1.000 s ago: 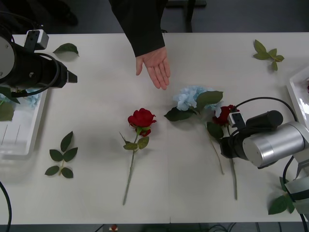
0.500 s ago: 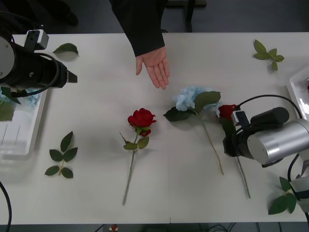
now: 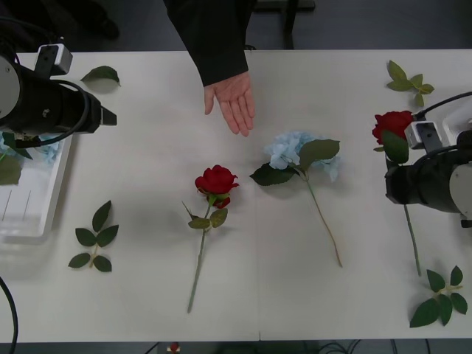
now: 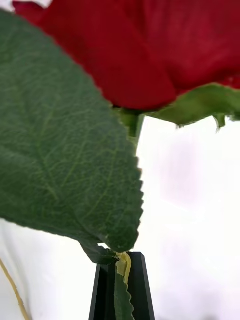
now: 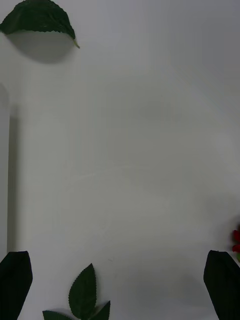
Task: Place the red flowers into the right box and the blue flowers into the left box. If a person shows an open palm, hand one flower to the person first, then continue sorting.
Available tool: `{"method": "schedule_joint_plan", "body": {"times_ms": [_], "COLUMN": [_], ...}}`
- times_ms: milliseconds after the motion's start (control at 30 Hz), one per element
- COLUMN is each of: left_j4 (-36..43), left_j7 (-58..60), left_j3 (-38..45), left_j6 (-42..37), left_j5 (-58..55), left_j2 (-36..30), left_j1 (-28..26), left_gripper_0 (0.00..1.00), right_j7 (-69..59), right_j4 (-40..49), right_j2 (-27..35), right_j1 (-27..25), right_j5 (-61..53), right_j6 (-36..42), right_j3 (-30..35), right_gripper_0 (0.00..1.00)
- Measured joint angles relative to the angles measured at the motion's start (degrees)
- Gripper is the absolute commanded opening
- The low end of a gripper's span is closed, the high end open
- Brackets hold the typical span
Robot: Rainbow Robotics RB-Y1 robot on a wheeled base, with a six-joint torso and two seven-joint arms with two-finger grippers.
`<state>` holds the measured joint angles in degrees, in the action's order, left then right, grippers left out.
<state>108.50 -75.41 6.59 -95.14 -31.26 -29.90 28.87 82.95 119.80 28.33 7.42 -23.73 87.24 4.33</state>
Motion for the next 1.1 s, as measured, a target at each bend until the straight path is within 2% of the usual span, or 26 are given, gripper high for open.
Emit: {"method": "schedule_joint_plan", "body": {"times_ms": [133,233,300,533,667,867,1100], "left_j4": [0.0,0.0,0.0,0.0,0.0,0.0,0.0], "left_j7": [0.0,0.0,0.0,0.0,0.0,0.0,0.0], "left_j3": [0.4,0.4,0.4,0.4,0.4,0.4,0.4], "left_j6": [0.0,0.0,0.0,0.0,0.0,0.0,0.0], "left_j5": [0.0,0.0,0.0,0.0,0.0,0.0,0.0], "left_j2": [0.0,0.0,0.0,0.0,0.0,0.0,0.0], "left_j1": [0.0,0.0,0.0,0.0,0.0,0.0,0.0], "left_gripper_0": [1.00,1.00,1.00,1.00,1.00,1.00,1.00], "right_j7": [9.8,16.4,18.7,24.7,28.3,30.7,30.7], "right_j4": [3.3,5.1,5.7,5.5,2.9,-1.7,-2.1], "right_j2": [-2.3,-5.4,-6.3,-6.2,-6.2,-6.2,-6.2], "right_j1": [0.0,0.0,0.0,0.2,2.5,7.3,8.4], "right_j5": [-6.1,-9.4,-10.5,-11.2,-11.2,-11.5,-12.3], "right_j6": [-2.0,-9.6,-15.9,-40.7,-52.2,-61.0,-62.0], "right_j3": [6.9,11.7,12.5,4.0,-0.8,-4.4,-4.8], "right_gripper_0": [0.00,0.00,0.00,0.00,0.00,0.00,0.00]}}
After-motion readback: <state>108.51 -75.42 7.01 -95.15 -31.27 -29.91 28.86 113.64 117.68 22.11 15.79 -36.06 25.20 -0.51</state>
